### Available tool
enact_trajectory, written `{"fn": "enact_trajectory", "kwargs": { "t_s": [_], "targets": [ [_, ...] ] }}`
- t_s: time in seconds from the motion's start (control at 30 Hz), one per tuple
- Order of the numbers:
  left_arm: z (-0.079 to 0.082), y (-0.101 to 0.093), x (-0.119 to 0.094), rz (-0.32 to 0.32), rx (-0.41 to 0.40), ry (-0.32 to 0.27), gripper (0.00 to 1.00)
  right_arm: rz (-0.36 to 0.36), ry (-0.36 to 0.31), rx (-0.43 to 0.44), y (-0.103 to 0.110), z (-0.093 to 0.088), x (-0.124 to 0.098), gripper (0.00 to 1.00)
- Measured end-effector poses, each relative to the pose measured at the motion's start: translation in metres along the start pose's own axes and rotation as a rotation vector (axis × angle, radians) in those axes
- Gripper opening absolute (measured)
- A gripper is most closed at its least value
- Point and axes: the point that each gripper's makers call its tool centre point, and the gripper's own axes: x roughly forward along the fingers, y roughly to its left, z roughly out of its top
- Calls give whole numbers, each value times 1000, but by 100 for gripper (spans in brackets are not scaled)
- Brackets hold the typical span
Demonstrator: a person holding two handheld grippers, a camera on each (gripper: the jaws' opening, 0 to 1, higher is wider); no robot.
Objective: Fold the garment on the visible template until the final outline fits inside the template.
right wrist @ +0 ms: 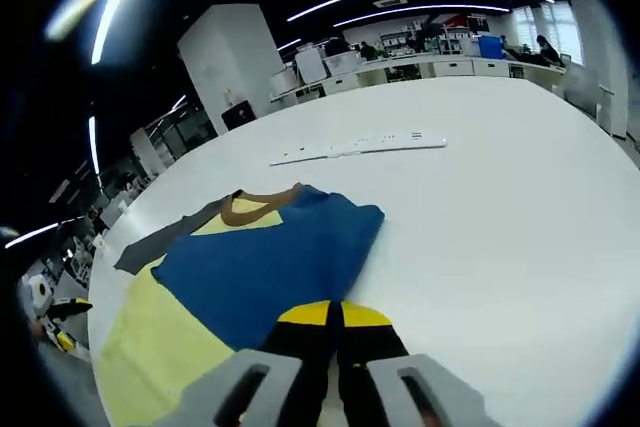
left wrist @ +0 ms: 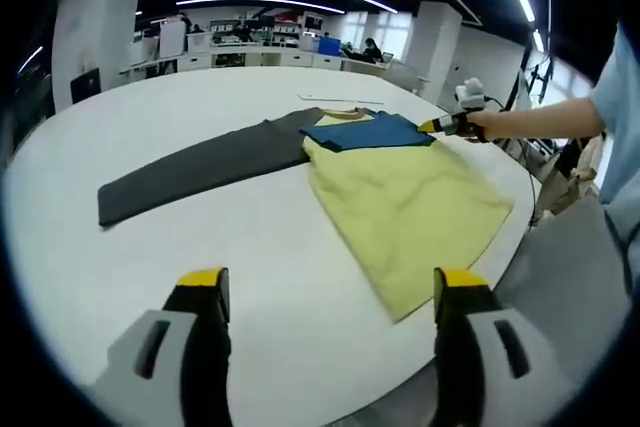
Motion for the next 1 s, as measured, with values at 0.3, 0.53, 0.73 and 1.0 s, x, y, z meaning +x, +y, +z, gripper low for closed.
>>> {"fn": "enact_trajectory", "kwargs": {
  "t_s": [0.3, 0.53, 0.73, 1.0],
  "targets": [
    [0, -1, 1, -4, -1, 2, 81, -7, -4, -17, -2, -6, -3, 4],
    [1, -1, 1, -9, -1, -1, 81, 27, -49, -55, 3, -8, -15, 29],
    [1, -3, 1, -16, -1, -2, 82, 92, -99, -103, 17, -6, -26, 54],
    [2, -2, 1, -16, -3, -8, 82, 159, -138, -222, 37, -4, -38, 69]
  ]
}}
